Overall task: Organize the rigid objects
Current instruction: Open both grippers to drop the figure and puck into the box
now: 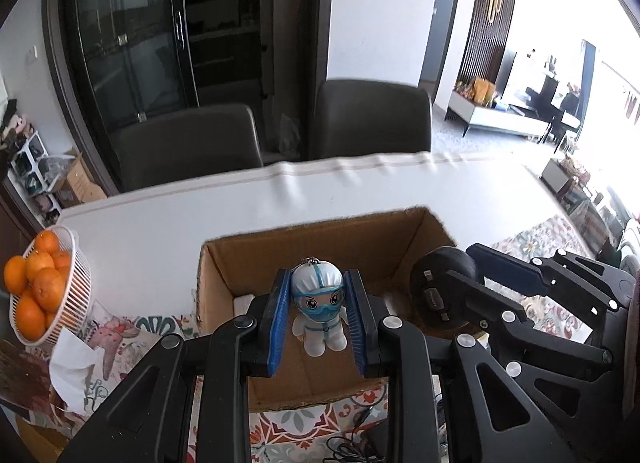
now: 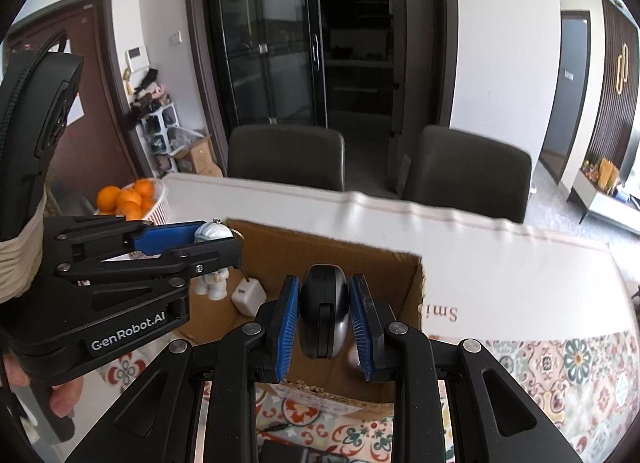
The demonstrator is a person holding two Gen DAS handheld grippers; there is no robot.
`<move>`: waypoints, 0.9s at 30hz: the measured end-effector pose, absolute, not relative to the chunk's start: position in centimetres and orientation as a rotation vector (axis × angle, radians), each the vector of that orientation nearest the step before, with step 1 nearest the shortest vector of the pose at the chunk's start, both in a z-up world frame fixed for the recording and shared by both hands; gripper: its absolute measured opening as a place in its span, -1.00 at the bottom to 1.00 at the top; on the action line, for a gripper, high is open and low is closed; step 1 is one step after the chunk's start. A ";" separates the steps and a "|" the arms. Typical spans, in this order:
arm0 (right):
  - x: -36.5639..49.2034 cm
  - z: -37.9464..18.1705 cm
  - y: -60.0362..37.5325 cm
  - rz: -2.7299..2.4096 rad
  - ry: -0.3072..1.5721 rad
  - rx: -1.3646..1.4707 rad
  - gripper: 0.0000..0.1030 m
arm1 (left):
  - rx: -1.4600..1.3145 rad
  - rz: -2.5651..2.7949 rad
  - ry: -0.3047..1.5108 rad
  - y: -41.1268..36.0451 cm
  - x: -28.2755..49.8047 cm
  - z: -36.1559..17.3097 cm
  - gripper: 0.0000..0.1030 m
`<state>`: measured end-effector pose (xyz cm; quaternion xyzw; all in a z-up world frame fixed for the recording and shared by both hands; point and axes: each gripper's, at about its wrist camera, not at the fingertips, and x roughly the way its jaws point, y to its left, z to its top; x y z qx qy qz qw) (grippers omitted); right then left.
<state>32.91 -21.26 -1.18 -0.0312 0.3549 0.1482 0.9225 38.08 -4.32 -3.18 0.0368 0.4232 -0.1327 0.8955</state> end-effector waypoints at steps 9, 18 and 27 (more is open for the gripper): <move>35.0 -5.6 -21.5 0.304 0.849 -0.053 -0.49 | 0.080 -0.269 0.994 -4.1 39.3 -7.2 -0.47; 34.9 -5.8 -21.7 0.250 0.840 -0.067 -0.14 | 0.080 -0.243 1.005 -3.7 39.0 -7.6 -0.35; 32.2 -4.3 -23.1 0.144 0.810 -0.036 0.17 | 0.107 -0.157 0.909 -3.3 35.6 -5.4 0.24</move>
